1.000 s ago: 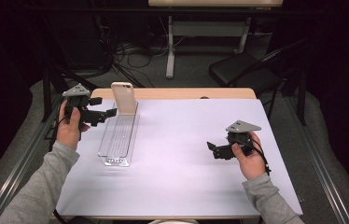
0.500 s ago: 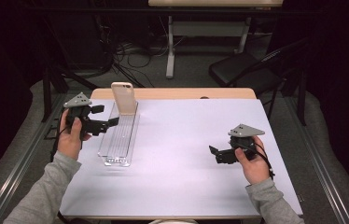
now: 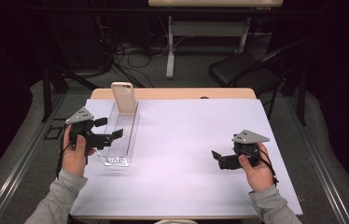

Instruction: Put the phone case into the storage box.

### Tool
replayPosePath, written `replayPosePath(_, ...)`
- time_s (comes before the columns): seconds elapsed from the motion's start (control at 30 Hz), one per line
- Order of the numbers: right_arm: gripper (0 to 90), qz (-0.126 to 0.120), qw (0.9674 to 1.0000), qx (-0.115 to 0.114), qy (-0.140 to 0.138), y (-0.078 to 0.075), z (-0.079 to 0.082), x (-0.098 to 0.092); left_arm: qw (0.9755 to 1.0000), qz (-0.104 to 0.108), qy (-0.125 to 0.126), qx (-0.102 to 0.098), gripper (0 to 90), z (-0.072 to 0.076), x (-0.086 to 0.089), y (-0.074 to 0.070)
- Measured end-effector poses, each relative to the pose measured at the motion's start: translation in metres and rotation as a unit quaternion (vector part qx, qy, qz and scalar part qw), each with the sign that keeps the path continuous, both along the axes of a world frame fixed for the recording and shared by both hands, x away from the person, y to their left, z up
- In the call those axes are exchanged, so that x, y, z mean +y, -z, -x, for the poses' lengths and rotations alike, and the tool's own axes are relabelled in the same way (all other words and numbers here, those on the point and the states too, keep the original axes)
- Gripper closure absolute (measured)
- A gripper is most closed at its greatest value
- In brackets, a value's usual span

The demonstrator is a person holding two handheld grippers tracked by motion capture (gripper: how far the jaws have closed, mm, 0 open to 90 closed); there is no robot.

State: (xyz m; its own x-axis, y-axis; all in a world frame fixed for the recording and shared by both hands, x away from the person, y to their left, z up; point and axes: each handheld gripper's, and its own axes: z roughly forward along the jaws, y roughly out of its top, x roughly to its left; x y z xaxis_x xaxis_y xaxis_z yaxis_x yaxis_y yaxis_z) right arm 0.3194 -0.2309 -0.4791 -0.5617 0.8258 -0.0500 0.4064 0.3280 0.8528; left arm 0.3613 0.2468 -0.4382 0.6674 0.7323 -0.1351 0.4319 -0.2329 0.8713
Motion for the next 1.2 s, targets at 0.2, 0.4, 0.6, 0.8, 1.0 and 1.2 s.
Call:
replayPosePath(0.2, 0.0, -0.001, 1.0, 0.001, 0.009, 0.003, 0.004, -0.005, 1.0, -0.003, -0.002, 0.005, 15.6, 0.007, -0.001, 0.007)
replayPosePath(0.4, 0.0, -0.001, 0.9999, 0.007, 0.01, 0.007, 0.008, -0.007, 1.0, 0.002, 0.007, 0.007, 15.6, 0.015, -0.001, 0.013)
replayPosePath(0.6, 0.0, 0.0, 0.9999, 0.008, 0.013, 0.01, 0.012, -0.009, 0.9998, 0.014, 0.011, 0.009, 15.7, 0.023, 0.001, 0.017)
replayPosePath(0.8, 0.0, -0.003, 0.9998, 0.004, 0.018, 0.015, 0.016, -0.014, 0.9999, 0.012, 0.011, 0.004, 15.7, 0.029, 0.002, 0.02)
replayPosePath(1.0, 0.0, -0.004, 0.9998, -0.001, 0.018, 0.019, 0.017, -0.016, 0.9997, 0.016, 0.017, 0.007, 15.7, 0.03, -0.003, 0.031)
replayPosePath(1.2, 0.0, -0.003, 0.9999, -0.005, 0.009, 0.022, 0.017, -0.014, 0.9995, 0.006, 0.032, 0.004, 15.7, 0.029, -0.009, 0.04)
